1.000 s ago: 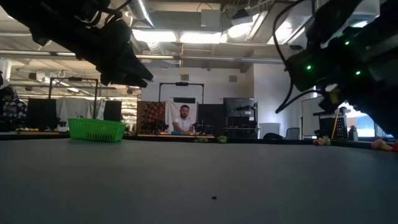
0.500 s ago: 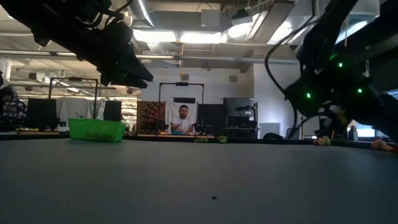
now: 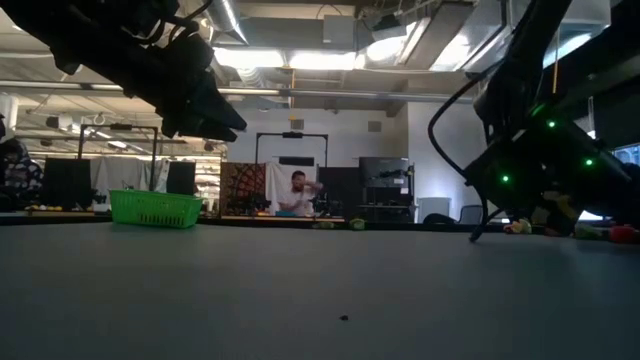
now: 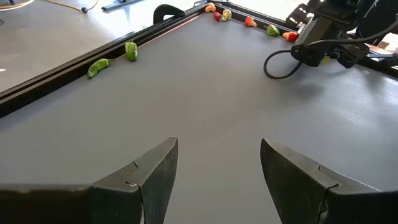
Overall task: Sort produce into baskets
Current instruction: Put the brown mushroom into the green bin
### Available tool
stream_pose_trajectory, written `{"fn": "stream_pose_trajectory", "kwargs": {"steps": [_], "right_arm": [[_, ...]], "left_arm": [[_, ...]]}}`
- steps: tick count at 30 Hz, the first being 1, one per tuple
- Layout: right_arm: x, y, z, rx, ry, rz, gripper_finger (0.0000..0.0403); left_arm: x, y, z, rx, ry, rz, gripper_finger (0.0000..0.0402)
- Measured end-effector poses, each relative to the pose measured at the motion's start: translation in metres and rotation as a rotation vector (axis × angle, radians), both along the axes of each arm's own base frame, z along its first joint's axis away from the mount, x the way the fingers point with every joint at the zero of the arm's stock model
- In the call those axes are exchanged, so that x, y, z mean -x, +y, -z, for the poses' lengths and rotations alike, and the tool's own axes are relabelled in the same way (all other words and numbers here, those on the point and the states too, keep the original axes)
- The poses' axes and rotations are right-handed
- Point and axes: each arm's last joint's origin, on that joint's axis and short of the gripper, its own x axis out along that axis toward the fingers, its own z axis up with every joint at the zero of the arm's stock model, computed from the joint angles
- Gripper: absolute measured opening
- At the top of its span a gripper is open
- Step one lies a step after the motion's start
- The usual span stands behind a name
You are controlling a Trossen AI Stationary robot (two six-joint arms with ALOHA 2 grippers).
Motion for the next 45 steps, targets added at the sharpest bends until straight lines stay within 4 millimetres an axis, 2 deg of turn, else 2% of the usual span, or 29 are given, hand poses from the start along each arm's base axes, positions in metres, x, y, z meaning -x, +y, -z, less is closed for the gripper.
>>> {"fn": "stream_pose_trajectory", "kwargs": {"steps": [5, 10, 14, 21, 29, 37, 45], "right_arm": [[-0.003, 0.0, -0.006, -0.022, 0.005, -0.014, 0.0027], [-0.02, -0.003, -0.029, -0.004, -0.113, -0.019, 0.0024], [-0.043, -0.007, -0.058, 0.032, -0.313, -0.021, 0.0029], [-0.09, -0.015, -0.106, 0.117, -0.773, -0.026, 0.003], [-0.139, -0.023, -0.14, 0.188, -1.257, -0.084, 0.003], [-0.166, -0.026, -0.162, 0.178, -1.624, -0.1, 0.0031], [-0.176, -0.027, -0.178, 0.199, -1.817, -0.115, 0.0031]], "left_arm": [[0.0, 0.0, 0.0, 0.0, 0.0, 0.0, 0.0225], [0.0, 0.0, 0.0, 0.001, -0.001, 0.0, 0.0225], [0.0, 0.0, 0.0, 0.002, -0.001, 0.0, 0.0225], [0.0, 0.0, 0.0, 0.022, -0.011, 0.0, 0.0225], [-0.004, -0.004, -0.005, 0.066, -0.072, 0.107, 0.0225], [-0.007, -0.004, -0.012, 0.086, -0.161, 0.116, 0.0225], [-0.017, -0.003, -0.014, 0.059, -0.241, 0.126, 0.0225]]}}
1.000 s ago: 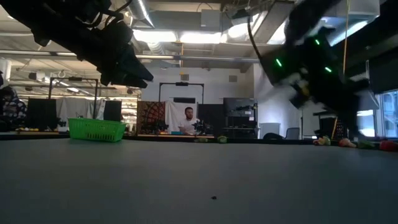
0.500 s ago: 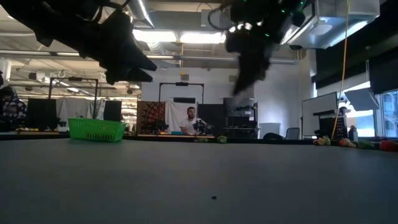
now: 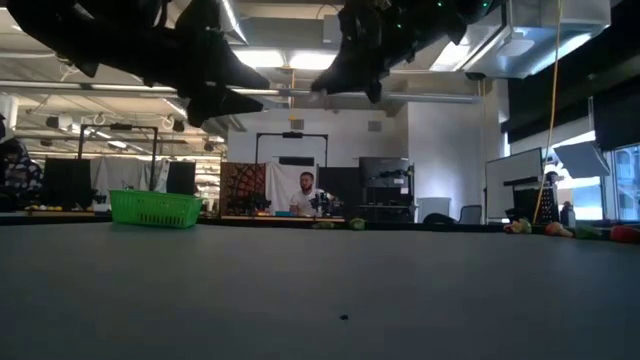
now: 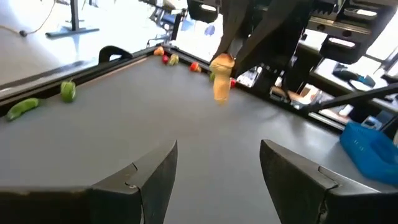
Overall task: Sort produce into baskets
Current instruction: Put the brown mushroom into the green bin
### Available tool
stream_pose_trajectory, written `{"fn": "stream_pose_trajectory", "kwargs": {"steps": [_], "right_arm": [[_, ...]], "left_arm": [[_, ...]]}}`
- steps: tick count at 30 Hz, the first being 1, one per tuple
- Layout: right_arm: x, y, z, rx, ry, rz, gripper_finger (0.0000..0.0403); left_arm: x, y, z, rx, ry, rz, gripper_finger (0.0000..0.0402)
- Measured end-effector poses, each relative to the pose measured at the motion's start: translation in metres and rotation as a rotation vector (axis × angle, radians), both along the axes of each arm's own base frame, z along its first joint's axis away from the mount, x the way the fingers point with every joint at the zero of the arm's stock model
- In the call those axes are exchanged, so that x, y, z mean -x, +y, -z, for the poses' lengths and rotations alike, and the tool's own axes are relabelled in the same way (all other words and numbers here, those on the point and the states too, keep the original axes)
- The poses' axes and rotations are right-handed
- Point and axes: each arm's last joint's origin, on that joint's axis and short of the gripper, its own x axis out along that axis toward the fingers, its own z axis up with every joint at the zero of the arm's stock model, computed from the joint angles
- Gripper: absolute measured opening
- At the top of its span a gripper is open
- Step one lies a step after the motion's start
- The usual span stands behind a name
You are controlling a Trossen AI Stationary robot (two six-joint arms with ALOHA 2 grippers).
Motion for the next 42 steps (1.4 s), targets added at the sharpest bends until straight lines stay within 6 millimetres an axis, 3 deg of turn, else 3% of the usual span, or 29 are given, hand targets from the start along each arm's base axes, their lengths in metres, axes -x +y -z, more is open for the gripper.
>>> {"fn": "stream_pose_trajectory", "kwargs": {"steps": [15, 21, 25, 35, 39, 42], "right_arm": [[-0.004, 0.003, -0.008, -0.015, -0.105, -0.118, 0.0031], [-0.005, 0.004, -0.009, -0.019, -0.108, -0.129, 0.0031], [-0.005, 0.004, -0.009, -0.019, -0.108, -0.129, 0.0031], [-0.005, 0.004, -0.009, -0.024, -0.112, -0.143, 0.0031], [-0.005, 0.004, -0.009, -0.025, -0.112, -0.143, 0.0034], [-0.005, 0.004, -0.009, -0.024, -0.112, -0.143, 0.0059]], "left_arm": [[-0.044, 0.002, -0.005, -0.073, -0.045, 0.046, 0.0225], [-0.053, 0.002, -0.01, -0.076, -0.054, 0.047, 0.0219], [-0.054, 0.003, -0.013, -0.078, -0.073, 0.043, 0.0176], [-0.053, 0.006, -0.012, -0.083, -0.056, 0.041, 0.0019], [-0.053, 0.006, -0.012, -0.096, -0.051, 0.043, 0.0013], [-0.053, 0.007, -0.012, -0.097, -0.051, 0.041, 0.0017]]}}
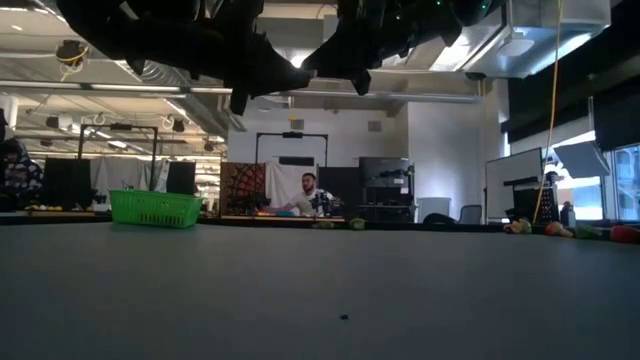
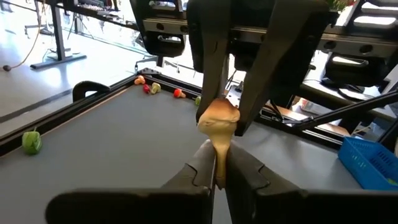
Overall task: Sort produce into baskets
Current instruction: Put the brown mushroom into the green bin
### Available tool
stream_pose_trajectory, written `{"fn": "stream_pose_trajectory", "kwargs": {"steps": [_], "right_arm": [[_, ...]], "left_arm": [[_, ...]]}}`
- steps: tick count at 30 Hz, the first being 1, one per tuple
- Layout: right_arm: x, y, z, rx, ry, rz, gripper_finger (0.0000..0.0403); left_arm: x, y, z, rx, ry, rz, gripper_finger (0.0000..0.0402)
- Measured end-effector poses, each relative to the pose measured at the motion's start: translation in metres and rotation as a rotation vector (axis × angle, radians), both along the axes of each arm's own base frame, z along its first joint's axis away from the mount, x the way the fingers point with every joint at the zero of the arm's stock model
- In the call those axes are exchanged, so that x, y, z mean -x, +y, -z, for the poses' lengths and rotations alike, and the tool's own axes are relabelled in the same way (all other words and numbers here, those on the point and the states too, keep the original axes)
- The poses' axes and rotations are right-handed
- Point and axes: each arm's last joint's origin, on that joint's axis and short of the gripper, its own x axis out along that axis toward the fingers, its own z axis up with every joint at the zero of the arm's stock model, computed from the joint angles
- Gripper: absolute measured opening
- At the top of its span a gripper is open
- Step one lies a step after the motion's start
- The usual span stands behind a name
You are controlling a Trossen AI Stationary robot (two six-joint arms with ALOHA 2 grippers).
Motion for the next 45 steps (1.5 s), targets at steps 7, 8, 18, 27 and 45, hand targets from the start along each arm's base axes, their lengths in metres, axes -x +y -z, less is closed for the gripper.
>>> {"fn": "stream_pose_trajectory", "kwargs": {"steps": [7, 8, 18, 27, 45], "right_arm": [[0.001, 0.0, 0.0, 0.0, 0.01, -0.004, 0.0149], [0.003, 0.0, 0.0, 0.009, 0.018, -0.008, 0.0158], [0.034, 0.003, -0.02, 0.093, 0.117, 0.048, 0.0185], [0.048, 0.003, -0.01, 0.113, 0.291, 0.115, 0.0183], [0.053, 0.002, 0.026, 0.087, 0.35, 0.171, 0.0183]], "left_arm": [[0.0, 0.001, 0.002, -0.002, 0.015, -0.009, 0.0006], [0.001, 0.001, 0.001, -0.002, 0.02, -0.01, 0.0007], [0.018, 0.006, -0.003, 0.012, 0.139, -0.038, 0.0007], [0.049, 0.012, -0.014, 0.041, 0.25, -0.122, 0.001], [0.122, 0.036, -0.021, 0.167, 0.447, -0.422, 0.0011]]}}
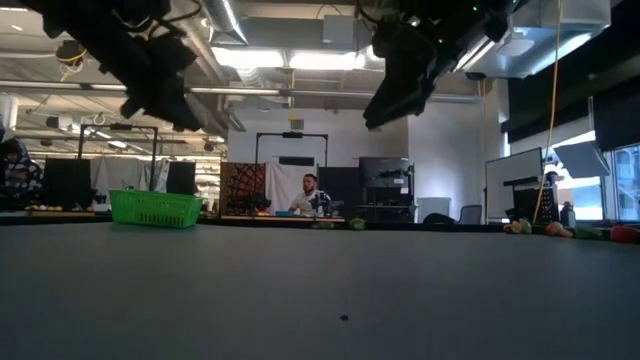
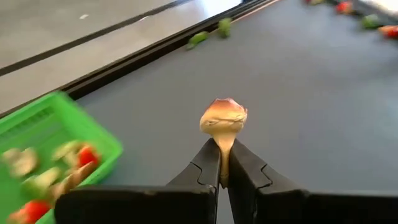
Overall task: Sort produce into baskets
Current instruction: Put the brown mushroom into the green bin
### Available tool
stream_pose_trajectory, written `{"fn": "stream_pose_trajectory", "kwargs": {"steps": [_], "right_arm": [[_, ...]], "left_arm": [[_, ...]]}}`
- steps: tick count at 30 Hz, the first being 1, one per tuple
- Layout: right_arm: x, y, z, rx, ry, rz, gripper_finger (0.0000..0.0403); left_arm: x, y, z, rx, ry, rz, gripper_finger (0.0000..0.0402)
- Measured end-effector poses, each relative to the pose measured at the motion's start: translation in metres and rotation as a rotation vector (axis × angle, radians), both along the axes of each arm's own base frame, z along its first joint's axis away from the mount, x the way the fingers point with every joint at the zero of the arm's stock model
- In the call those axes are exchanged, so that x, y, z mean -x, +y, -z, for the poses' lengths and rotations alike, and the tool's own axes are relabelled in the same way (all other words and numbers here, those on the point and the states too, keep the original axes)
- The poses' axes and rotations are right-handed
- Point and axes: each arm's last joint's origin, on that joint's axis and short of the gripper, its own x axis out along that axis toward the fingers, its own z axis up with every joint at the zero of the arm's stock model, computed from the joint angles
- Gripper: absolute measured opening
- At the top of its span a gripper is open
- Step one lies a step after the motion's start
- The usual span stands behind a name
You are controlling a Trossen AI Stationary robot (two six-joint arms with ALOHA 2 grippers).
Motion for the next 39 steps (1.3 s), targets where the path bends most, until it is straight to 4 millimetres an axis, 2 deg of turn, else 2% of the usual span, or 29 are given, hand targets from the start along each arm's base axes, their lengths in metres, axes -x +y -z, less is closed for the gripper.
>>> {"fn": "stream_pose_trajectory", "kwargs": {"steps": [13, 20, 27, 30, 39], "right_arm": [[-0.011, -0.002, 0.015, -0.017, 0.025, 0.01, 0.0183], [-0.014, -0.002, 0.022, -0.023, 0.046, 0.01, 0.0183], [-0.014, -0.002, 0.023, -0.04, 0.054, 0.015, 0.0183], [-0.015, -0.002, 0.023, -0.039, 0.044, 0.015, 0.0183], [-0.015, -0.002, 0.023, -0.039, 0.041, 0.015, 0.0183]], "left_arm": [[0.02, 0.049, 0.018, 0.047, 0.153, -0.312, 0.0015], [0.021, 0.076, 0.042, 0.115, 0.296, -0.382, 0.0015], [0.023, 0.089, 0.058, 0.186, 0.36, -0.426, 0.0019], [0.023, 0.091, 0.059, 0.204, 0.335, -0.443, 0.0041], [0.025, 0.089, 0.054, 0.192, 0.314, -0.416, 0.0149]]}}
